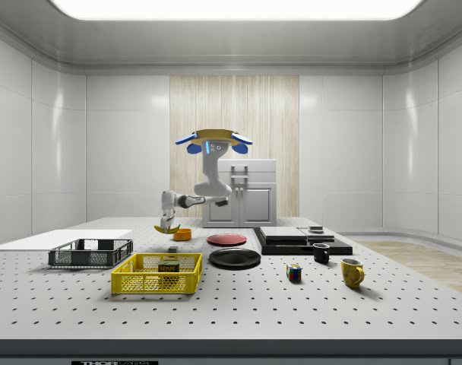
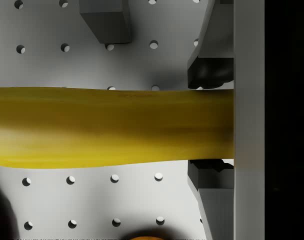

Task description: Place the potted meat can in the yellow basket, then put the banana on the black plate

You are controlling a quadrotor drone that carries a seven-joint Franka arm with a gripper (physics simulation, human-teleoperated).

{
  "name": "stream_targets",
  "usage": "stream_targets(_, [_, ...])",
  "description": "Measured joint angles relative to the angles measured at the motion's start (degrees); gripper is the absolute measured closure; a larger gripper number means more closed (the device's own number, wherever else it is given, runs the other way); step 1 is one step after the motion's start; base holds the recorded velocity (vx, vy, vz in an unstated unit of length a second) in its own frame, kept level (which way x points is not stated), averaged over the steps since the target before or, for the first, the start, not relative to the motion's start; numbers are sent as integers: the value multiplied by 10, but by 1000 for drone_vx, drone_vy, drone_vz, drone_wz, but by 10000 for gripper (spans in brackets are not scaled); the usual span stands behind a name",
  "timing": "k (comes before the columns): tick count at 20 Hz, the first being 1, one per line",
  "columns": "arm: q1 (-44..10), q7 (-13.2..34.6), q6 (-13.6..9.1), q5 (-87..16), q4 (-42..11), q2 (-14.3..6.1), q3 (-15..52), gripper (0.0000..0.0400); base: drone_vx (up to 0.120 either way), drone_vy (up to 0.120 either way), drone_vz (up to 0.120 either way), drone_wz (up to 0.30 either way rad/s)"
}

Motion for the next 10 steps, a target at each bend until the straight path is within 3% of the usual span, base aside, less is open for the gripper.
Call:
stream_targets(2, [0, 0, 0, 2, 0, -1, 2, 203, -120, 120, 80, 0])
stream_targets(10, [-1, 1, 3, 6, -1, -5, 5, 203, -120, 120, 0, 0])
